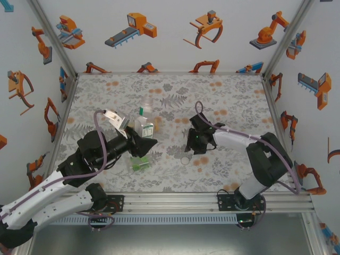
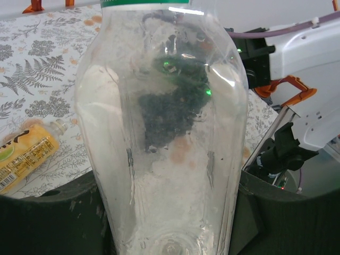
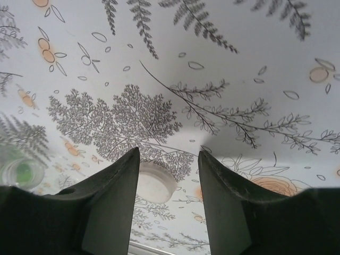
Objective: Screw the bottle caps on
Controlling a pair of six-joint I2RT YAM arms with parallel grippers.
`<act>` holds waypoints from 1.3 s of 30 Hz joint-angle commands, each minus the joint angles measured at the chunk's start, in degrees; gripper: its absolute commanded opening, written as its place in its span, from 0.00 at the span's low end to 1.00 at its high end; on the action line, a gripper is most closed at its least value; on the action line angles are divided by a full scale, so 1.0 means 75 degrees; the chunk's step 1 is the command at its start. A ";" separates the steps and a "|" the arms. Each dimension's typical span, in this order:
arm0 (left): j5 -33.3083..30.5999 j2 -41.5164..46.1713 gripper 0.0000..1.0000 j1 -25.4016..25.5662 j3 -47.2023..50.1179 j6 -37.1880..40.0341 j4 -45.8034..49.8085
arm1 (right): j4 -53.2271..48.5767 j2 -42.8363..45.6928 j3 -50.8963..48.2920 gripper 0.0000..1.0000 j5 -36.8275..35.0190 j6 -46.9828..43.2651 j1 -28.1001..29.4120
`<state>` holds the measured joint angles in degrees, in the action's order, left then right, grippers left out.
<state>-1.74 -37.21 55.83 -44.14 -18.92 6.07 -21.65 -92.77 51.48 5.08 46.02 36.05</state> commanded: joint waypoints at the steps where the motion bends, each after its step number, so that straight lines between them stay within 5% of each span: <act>1: -0.0083 0.0210 0.01 -0.0026 -0.0189 -0.0155 -0.0047 | -0.1209 -0.0562 0.0874 0.48 -0.0711 -0.0702 0.0378; 9: -0.0184 0.0384 0.01 -0.0027 -0.0021 -0.0284 -0.0050 | -0.2223 -0.1402 0.2162 0.48 -0.1508 -0.0926 0.1310; 39: -0.0148 0.0332 0.01 -0.0027 0.0120 -0.0361 -0.0177 | -0.1894 -0.0916 0.1088 0.45 -0.1602 -0.0078 0.2130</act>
<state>-2.59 -34.92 55.83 -43.48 -20.82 6.02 -35.27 -100.03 60.82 -5.67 44.58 51.35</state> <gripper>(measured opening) 0.555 0.451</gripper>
